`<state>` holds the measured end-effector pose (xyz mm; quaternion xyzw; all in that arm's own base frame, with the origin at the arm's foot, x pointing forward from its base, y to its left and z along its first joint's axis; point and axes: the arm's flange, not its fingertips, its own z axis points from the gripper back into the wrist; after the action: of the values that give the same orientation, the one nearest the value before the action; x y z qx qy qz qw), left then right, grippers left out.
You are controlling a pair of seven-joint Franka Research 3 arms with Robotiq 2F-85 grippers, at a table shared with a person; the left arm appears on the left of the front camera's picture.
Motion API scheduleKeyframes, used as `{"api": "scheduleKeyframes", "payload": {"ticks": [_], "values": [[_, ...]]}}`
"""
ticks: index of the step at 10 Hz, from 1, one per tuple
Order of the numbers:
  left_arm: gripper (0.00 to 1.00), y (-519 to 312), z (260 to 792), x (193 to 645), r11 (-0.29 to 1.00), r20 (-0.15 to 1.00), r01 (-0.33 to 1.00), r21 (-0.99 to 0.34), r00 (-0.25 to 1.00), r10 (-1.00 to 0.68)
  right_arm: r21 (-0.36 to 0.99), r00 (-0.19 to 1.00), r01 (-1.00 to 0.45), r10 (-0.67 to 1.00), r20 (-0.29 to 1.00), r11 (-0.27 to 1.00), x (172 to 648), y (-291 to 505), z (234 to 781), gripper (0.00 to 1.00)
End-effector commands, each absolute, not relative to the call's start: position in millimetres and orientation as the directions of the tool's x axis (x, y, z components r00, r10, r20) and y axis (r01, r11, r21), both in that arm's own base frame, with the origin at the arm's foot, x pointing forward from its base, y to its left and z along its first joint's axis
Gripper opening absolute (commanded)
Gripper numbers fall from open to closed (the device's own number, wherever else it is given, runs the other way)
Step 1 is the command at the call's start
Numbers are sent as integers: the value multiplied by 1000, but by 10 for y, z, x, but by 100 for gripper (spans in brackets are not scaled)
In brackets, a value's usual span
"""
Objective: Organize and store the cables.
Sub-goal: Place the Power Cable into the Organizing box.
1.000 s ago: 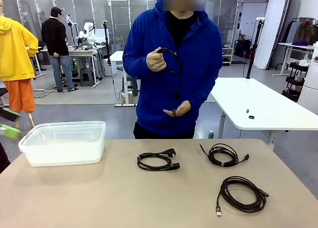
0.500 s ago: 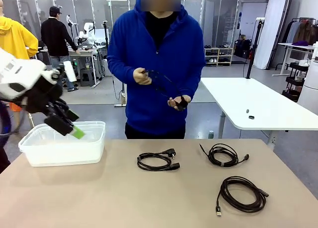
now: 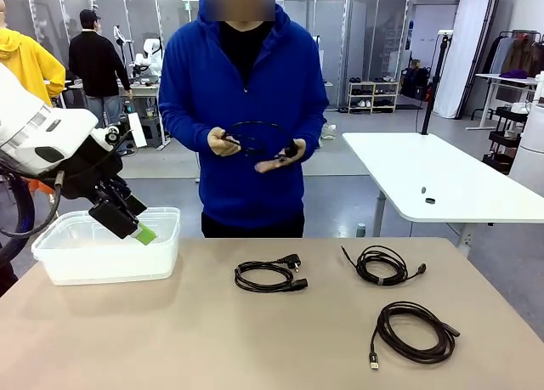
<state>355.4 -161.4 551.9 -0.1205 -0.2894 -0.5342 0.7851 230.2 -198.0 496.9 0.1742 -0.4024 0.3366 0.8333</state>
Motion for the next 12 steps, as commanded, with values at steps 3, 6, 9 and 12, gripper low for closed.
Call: {"api": "scheduleKeyframes", "payload": {"ticks": [3,6,9,12], "values": [[100,-1602,5519,3559,402,583,908,121,263,-769,9,436,-712,432,789,703,2300,-1988,4979,100],[100,-2144,5397,4027,375,540,924,79,276,-795,9,436,-712,432,789,703,2300,-1988,4979,100],[100,-2908,5106,4507,395,506,918,31,326,-798,9,436,-712,432,789,703,2300,-1988,4979,100],[100,-3608,4924,4838,401,447,915,39,343,-826,9,436,-712,432,789,703,2300,-1988,4979,100]]}}
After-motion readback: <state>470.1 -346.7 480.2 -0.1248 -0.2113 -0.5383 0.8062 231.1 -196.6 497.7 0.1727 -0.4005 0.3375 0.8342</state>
